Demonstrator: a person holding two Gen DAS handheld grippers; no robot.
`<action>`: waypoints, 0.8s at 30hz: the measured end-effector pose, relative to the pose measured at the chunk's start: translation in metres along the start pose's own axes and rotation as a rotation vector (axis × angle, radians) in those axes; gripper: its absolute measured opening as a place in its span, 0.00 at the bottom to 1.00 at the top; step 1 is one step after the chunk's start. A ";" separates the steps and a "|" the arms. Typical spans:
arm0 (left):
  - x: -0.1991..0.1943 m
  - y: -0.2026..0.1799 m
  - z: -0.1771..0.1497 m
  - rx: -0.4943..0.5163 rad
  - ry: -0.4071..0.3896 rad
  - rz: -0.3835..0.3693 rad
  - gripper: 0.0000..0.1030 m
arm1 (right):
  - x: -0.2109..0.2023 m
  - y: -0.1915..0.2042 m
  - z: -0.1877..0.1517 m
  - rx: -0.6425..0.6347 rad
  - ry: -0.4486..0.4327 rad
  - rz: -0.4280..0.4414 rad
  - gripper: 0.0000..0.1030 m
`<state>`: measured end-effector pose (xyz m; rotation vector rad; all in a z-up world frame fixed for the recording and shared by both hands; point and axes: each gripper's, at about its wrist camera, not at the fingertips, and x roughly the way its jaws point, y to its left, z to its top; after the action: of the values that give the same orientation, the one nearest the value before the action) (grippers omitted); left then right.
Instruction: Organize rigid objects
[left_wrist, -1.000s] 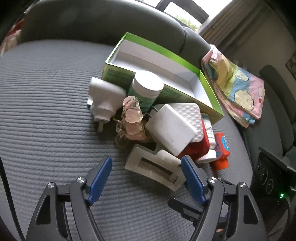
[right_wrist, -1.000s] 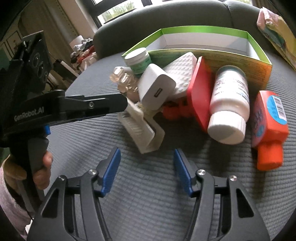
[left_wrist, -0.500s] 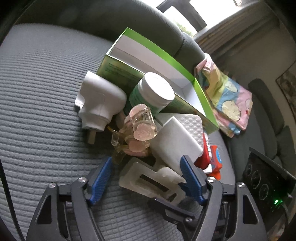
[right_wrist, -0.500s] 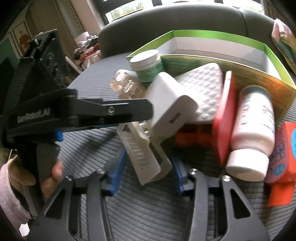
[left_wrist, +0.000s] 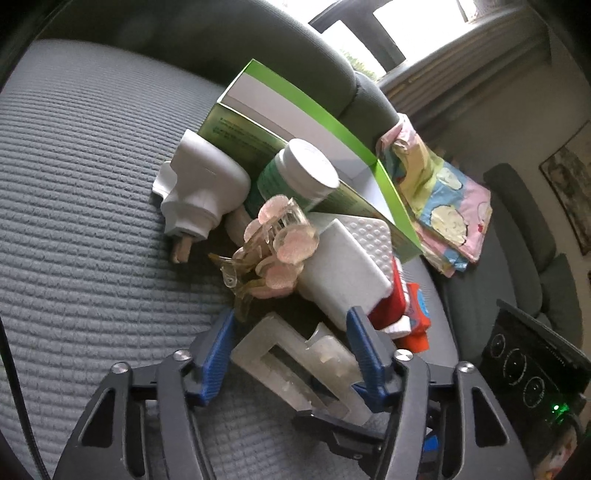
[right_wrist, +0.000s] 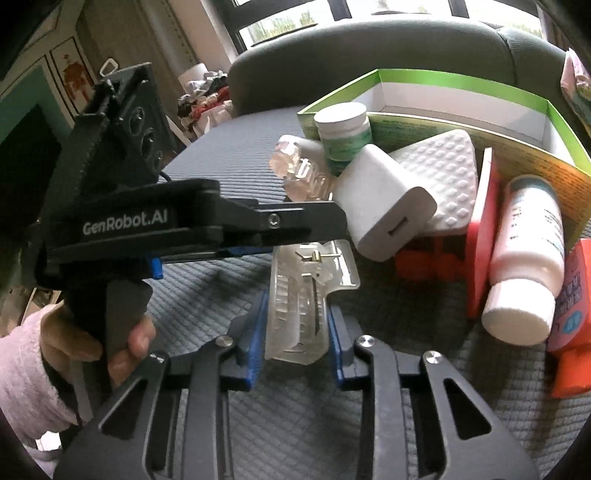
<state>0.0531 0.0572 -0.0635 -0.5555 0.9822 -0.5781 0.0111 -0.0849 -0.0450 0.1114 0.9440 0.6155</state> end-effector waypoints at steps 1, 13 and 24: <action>-0.002 -0.003 -0.001 0.006 -0.003 -0.001 0.52 | -0.003 0.001 -0.002 0.001 -0.003 0.004 0.27; -0.055 -0.051 0.001 0.091 -0.099 -0.015 0.50 | -0.052 0.030 0.002 -0.060 -0.083 0.026 0.26; -0.070 -0.117 0.055 0.233 -0.180 -0.009 0.50 | -0.105 0.023 0.055 -0.089 -0.199 0.028 0.26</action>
<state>0.0485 0.0298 0.0805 -0.3968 0.7312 -0.6300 -0.0009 -0.1129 0.0715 0.1041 0.7224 0.6588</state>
